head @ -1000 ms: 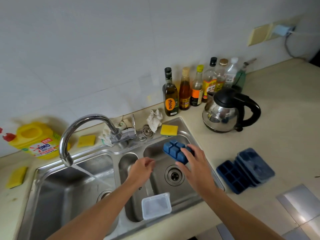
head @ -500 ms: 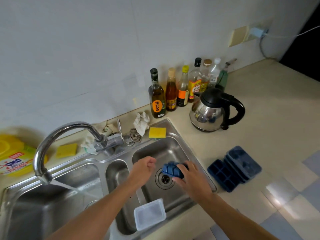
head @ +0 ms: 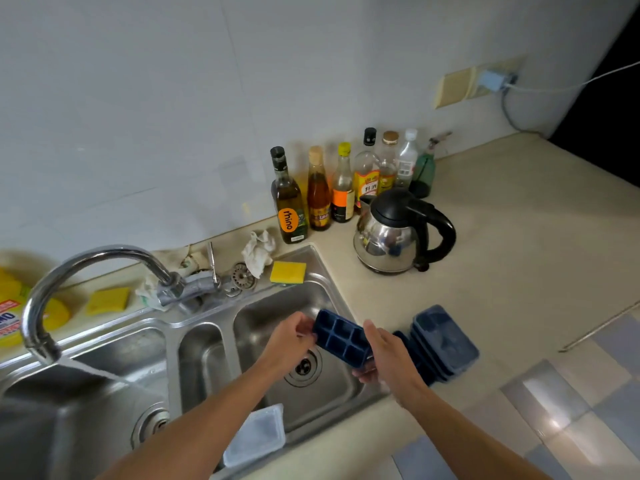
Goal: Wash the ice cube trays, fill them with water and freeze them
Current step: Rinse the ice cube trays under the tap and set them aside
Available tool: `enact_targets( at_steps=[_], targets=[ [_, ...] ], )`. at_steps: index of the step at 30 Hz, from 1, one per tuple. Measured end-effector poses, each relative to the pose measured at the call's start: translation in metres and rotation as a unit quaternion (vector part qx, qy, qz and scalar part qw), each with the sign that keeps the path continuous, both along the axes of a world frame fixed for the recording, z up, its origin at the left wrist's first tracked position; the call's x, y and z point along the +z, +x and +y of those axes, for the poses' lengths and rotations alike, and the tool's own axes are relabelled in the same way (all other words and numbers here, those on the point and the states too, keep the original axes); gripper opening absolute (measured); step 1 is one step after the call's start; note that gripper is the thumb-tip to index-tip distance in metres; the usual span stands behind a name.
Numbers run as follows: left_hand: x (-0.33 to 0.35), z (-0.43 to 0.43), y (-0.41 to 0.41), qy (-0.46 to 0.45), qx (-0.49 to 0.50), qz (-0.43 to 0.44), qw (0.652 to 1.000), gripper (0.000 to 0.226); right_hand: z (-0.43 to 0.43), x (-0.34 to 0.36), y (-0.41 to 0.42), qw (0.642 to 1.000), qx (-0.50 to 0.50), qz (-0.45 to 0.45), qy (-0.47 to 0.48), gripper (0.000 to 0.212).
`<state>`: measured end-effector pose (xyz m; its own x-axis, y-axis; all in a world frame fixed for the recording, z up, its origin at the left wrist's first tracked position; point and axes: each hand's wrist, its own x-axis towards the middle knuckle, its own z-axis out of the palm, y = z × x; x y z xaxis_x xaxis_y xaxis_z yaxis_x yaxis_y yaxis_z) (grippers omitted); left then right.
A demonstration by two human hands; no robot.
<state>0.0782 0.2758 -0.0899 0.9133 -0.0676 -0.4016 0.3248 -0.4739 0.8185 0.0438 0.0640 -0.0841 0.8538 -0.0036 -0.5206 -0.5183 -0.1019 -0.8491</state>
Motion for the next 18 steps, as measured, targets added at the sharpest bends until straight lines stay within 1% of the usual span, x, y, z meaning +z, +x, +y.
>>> enact_targets(
  at_steps=[2,3,5,6,8,9,10,12,14,16,18],
  targets=[
    [-0.001,-0.023,-0.008,-0.022,0.044,0.004,0.999,0.009,-0.022,0.002,-0.004,0.999,0.015,0.035,0.031,0.051],
    [0.0,-0.033,-0.011,-0.024,0.063,0.004,0.998,0.009,-0.032,0.002,-0.004,0.998,0.036,0.04,0.026,0.053],
    [0.003,-0.053,-0.016,-0.012,0.097,-0.002,0.995,0.011,-0.052,0.004,-0.005,0.995,0.091,0.033,-0.027,0.059],
    [0.004,-0.061,-0.019,-0.003,0.108,-0.004,0.994,0.012,-0.062,0.006,-0.005,0.991,0.116,0.016,-0.066,0.063],
    [0.007,-0.077,-0.024,0.017,0.116,-0.008,0.993,0.013,-0.085,0.012,-0.006,0.971,0.158,-0.059,-0.171,0.069],
    [0.008,-0.085,-0.025,0.027,0.113,-0.011,0.993,0.015,-0.097,0.016,-0.006,0.955,0.166,-0.098,-0.225,0.068],
    [0.01,-0.092,-0.025,0.035,0.109,-0.014,0.993,0.016,-0.11,0.02,-0.007,0.945,0.15,-0.13,-0.258,0.061],
    [0.01,-0.108,-0.022,0.054,0.091,-0.022,0.994,0.015,-0.135,0.026,-0.005,0.932,0.108,-0.185,-0.291,0.046],
    [0.009,-0.123,-0.02,0.073,0.071,-0.028,0.994,0.016,-0.153,0.026,-0.004,0.909,0.121,-0.219,-0.332,0.039],
    [0.005,-0.135,-0.018,0.092,0.058,-0.033,0.994,0.019,-0.163,0.021,-0.004,0.893,0.152,-0.226,-0.357,0.041],
    [0.0,-0.142,-0.016,0.121,0.034,-0.035,0.992,0.021,-0.167,0.017,-0.006,0.885,0.174,-0.217,-0.373,0.046]
  ],
)
